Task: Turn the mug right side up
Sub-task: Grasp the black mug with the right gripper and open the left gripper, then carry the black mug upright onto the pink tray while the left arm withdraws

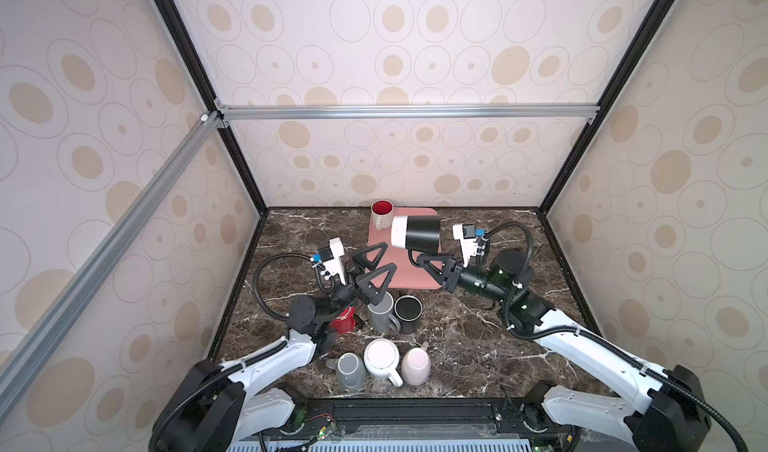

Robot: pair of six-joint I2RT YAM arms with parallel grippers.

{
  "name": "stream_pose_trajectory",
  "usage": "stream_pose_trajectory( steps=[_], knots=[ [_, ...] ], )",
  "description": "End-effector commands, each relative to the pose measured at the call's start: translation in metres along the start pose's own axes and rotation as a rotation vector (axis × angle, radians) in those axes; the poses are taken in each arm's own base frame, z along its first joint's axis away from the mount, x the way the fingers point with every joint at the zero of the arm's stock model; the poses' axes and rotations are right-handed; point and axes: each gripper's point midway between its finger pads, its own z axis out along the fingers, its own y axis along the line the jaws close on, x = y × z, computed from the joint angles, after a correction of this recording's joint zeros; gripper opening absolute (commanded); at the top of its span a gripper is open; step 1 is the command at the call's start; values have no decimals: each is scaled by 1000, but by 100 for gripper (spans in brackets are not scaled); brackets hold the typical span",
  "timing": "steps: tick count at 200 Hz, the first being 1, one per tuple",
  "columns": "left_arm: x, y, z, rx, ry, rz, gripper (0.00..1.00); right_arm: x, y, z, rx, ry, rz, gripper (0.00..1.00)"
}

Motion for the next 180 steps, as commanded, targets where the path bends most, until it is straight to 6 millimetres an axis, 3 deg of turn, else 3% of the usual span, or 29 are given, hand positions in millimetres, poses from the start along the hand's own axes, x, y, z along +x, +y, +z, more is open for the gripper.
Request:
stream_pose_trajectory(
  steps=[1, 27, 49, 113, 135, 180],
  knots=[
    [-5, 23, -7, -176, 12, 103, 99, 17, -53, -8, 341, 185, -90, 0],
    [-6, 28, -18, -254, 40, 147, 99, 23, -102, -2, 567, 343, -144, 0],
    [-6, 32, -28, -311, 53, 168, 99, 23, -135, 14, 681, 453, -210, 0],
    [-19, 33, -53, -417, 20, 217, 99, 49, -190, 82, 725, 670, -236, 0],
    [-19, 34, -57, -432, 27, 230, 99, 47, -209, 103, 755, 685, -257, 0],
    [-17, 36, -60, -442, 28, 232, 99, 56, -223, 140, 731, 729, -270, 0]
  ],
)
